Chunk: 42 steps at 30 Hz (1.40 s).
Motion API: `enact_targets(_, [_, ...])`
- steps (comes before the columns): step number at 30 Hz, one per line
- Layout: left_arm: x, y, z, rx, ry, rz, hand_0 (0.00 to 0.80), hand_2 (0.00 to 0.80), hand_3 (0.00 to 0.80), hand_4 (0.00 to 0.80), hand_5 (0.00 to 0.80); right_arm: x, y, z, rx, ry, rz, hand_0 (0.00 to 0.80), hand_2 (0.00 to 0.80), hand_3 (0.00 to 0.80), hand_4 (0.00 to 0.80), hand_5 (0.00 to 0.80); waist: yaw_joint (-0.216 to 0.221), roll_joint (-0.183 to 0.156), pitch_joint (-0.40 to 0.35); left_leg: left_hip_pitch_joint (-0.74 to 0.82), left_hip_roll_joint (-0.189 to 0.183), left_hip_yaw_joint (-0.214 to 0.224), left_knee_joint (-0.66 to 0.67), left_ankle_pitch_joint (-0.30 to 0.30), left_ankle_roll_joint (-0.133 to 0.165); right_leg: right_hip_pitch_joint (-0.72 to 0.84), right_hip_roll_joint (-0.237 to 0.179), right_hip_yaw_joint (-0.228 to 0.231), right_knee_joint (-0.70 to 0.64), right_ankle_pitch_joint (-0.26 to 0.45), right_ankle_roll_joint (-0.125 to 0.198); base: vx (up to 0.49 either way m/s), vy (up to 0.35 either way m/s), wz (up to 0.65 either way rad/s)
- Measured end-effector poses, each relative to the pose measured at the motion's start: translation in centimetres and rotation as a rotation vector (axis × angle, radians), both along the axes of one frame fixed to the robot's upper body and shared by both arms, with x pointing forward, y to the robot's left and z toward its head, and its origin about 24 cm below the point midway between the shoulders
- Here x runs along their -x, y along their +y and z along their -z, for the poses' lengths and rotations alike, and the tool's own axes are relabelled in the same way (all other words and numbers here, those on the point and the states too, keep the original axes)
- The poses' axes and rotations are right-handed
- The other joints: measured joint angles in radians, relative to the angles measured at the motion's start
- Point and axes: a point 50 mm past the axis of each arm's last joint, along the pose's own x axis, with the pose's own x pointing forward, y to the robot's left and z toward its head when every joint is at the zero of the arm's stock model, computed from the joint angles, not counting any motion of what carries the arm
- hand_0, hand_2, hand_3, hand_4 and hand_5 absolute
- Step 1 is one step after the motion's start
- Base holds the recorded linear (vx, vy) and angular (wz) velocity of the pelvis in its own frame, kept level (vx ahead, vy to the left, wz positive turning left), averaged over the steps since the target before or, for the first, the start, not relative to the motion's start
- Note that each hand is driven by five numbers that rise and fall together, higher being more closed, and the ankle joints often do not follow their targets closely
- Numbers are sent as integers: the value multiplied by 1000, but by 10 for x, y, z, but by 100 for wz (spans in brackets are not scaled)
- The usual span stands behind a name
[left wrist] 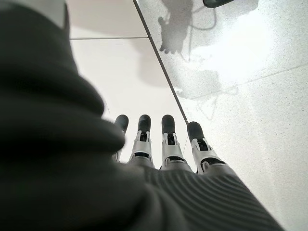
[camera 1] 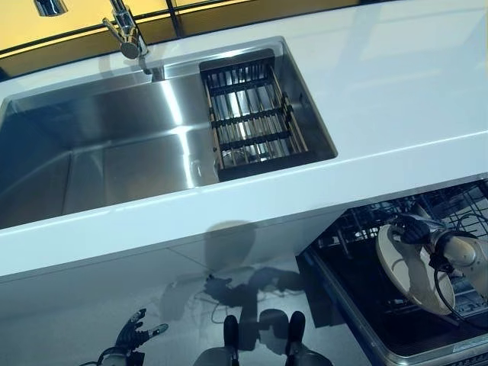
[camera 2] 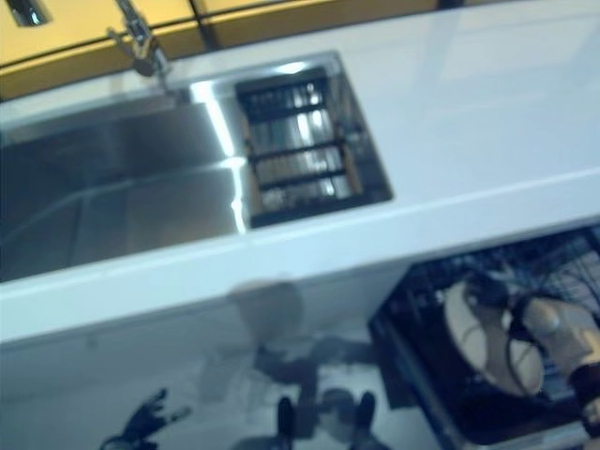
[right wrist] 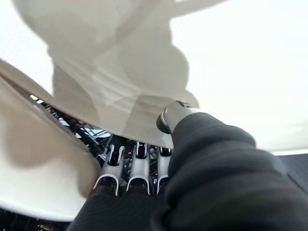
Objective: Take plates into dishwasher
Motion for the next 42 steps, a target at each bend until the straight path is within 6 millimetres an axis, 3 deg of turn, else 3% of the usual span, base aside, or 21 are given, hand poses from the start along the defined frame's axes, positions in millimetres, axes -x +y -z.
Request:
enact_targets(10, [-3, 0, -1, 0, -9, 3, 0, 0, 0, 0, 0, -11, 26, 10, -313, -27, -22, 800, 800, 800, 800, 800, 0, 19, 10, 1, 0, -2, 0, 1, 0, 2, -1, -2, 0, 0, 0, 0, 0, 0])
enact_targets(16, [-4, -2, -1, 4, -15, 5, 0, 0, 0, 0, 0, -15, 30, 10, -343, -50, -19, 800, 800, 800, 800, 800, -2, 27, 14, 11, 0, -3, 0, 1, 0, 12, -1, -2, 0, 0, 0, 0, 0, 0])
enact_targets(22, [-4, -2, -1, 5, -14, 6, 0, 0, 0, 0, 0, -17, 30, 11, -264, -48, -22, 800, 800, 800, 800, 800, 0, 33, 14, 20, 0, -8, 1, 3, 1, 23, -2, -7, -1, 0, -1, 0, 0, 0])
enact_targets(34, [-5, -4, -1, 7, -17, 12, 0, 0, 0, 0, 0, -24, 29, -8, -121, -77, -84, 800, 800, 800, 800, 800, -1, 78, 2, -5, -1, -18, 1, 9, 0, 3, -7, -17, -1, 1, -2, -5, -3, 1])
enact_targets(42, [-7, -3, -2, 19, -28, -3, 0, 0, 0, 0, 0, -19, 8, -11, 47, -33, -35, 800, 800, 800, 800, 800, 0, 94, 6, -30, -2, -25, 1, 13, 1, -18, -5, -24, 2, 2, -3, -5, -3, 2])
